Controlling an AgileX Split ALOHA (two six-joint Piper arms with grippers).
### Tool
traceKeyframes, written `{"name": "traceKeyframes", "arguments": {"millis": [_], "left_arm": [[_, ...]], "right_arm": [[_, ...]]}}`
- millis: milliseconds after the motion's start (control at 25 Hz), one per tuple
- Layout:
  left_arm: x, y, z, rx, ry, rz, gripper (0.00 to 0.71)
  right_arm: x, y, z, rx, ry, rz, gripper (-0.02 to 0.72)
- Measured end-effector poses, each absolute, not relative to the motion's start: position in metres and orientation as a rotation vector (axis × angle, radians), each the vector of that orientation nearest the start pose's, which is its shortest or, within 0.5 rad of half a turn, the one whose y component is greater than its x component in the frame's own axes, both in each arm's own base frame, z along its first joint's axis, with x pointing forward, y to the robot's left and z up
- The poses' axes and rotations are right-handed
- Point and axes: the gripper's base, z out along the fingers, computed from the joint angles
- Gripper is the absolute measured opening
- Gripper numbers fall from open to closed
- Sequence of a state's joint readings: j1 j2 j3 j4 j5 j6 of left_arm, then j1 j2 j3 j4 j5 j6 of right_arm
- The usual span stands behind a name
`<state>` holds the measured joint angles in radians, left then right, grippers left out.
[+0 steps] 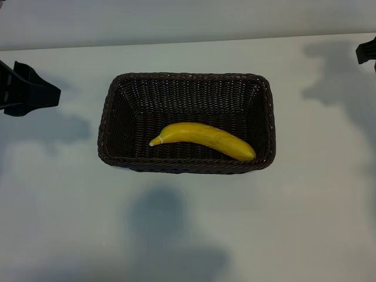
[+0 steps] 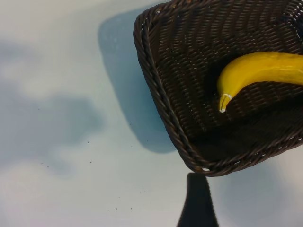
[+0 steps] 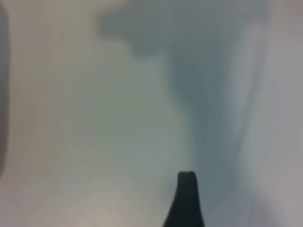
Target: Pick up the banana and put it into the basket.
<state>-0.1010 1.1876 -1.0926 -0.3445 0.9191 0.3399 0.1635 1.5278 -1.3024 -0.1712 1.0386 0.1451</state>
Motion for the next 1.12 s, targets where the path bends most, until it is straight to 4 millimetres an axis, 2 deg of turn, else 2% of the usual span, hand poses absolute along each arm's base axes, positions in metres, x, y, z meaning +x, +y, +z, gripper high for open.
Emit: {"name": "traceKeyframes", "arguments": {"millis": [320,600,1120], "left_arm": [[0.232,-0.048,0.351,0.393,2.418,-0.324,0.556],[0.232,-0.048,0.351,0.394,2.418,-0.324,0.556],[0.232,-0.048,0.351,0.395,2.418,-0.323,0.555]], "right_arm": [[0.3,0.037,0.324,-0.127,2.704,-0.118,0.605],[0.282,0.046,0.343,-0.2,2.663,0.045,0.605],[0.282,0.048,0.344,-0.213,2.659,0.072,0.605]]}}
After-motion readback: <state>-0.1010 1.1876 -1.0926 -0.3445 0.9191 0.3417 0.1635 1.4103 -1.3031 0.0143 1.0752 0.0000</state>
